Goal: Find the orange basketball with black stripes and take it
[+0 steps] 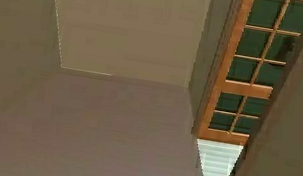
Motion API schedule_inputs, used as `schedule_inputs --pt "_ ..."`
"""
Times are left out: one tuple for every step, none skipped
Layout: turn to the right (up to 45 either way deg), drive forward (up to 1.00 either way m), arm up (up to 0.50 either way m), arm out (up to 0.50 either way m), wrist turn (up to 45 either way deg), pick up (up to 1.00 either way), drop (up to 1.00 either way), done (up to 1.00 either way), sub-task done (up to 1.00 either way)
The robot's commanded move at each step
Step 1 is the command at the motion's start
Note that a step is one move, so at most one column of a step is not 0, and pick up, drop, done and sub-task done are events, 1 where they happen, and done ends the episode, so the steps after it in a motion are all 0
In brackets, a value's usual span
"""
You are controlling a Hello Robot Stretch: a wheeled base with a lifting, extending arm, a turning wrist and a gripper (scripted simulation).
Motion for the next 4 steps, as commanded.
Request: schedule_inputs --pt "0.0 1.0 0.0 0.0 0.0 0.0 0.0 0.0 0.0" --pt "-9.0 0.0 0.0 0.0 0.0 0.0 0.0 0.0 0.0" --pt "0.0 0.15 0.0 0.0 0.0 0.0 0.0 0.0 0.0" --pt "45.0 0.0 0.0 0.0 0.0 0.0 0.0 0.0 0.0"
